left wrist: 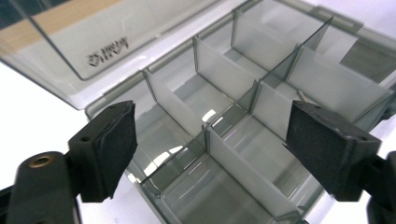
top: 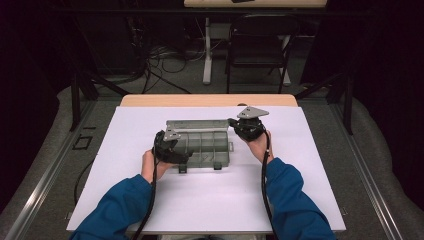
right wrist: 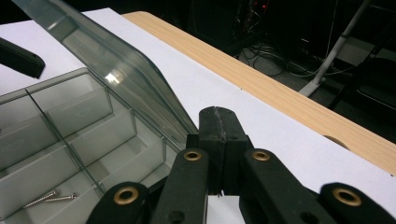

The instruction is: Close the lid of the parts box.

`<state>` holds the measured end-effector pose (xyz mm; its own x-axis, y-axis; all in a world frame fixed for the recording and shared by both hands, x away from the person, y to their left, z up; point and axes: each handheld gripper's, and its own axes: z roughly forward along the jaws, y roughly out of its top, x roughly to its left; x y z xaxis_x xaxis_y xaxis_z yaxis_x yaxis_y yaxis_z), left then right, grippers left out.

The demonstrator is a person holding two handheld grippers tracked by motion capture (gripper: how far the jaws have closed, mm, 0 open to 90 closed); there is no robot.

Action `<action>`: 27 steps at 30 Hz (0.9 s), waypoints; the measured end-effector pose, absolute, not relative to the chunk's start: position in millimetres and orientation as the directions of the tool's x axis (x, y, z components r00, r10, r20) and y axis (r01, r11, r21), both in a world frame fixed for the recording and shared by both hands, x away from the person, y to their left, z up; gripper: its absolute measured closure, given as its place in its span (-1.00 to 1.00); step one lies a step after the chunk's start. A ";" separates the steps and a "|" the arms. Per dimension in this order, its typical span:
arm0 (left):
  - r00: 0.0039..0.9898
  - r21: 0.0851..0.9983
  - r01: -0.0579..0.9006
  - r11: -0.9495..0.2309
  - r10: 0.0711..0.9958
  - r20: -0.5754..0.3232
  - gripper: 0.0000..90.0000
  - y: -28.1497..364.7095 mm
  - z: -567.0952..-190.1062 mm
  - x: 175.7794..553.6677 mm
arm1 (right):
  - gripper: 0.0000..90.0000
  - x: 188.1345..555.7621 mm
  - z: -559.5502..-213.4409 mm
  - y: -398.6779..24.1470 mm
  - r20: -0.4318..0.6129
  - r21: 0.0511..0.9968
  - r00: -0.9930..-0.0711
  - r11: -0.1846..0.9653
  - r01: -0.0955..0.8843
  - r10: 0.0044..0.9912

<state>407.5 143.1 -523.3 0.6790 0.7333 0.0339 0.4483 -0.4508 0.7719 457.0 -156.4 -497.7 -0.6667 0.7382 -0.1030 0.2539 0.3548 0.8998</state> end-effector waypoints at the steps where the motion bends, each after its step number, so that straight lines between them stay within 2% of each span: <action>1: 0.679 0.774 0.446 -0.449 0.733 0.034 -0.67 144.6 -522.1 407.0 | 1.00 456.9 -497.6 -156.3 -0.103 0.900 -0.668 0.355 0.254 0.737; 9: 0.653 0.800 0.442 -0.406 0.757 0.023 -0.83 155.7 -512.3 407.2 | 1.00 456.7 -497.4 -156.4 -0.103 0.899 -0.667 0.356 0.254 0.738; 13: 0.634 0.819 0.434 -0.374 0.773 0.017 -0.98 163.8 -504.7 409.3 | 1.00 456.4 -497.2 -155.9 -0.102 0.900 -0.666 0.354 0.256 0.739; 20: 0.610 0.852 0.411 -0.325 0.792 0.008 -1.00 173.2 -496.0 415.0 | 1.00 456.1 -497.2 -155.8 -0.100 0.900 -0.664 0.353 0.258 0.741; 25: 0.611 0.875 0.370 -0.313 0.791 0.025 -0.62 175.0 -491.3 415.3 | 1.00 455.4 -497.6 -156.0 -0.096 0.898 -0.665 0.353 0.263 0.740; 26: 0.611 0.881 0.360 -0.306 0.791 0.025 -0.62 175.6 -490.7 415.1 | 1.00 455.3 -497.6 -156.0 -0.096 0.898 -0.665 0.353 0.263 0.741; 27: 0.612 0.887 0.351 -0.301 0.790 0.026 -0.50 176.4 -490.2 415.1 | 1.00 455.2 -497.6 -155.9 -0.097 0.898 -0.665 0.354 0.263 0.740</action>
<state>415.1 176.4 -490.2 0.6125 0.7900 0.0263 0.3507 -0.3014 0.8867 455.2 -155.9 -497.6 -0.6650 0.7405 -0.0974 0.2625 0.3539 0.8977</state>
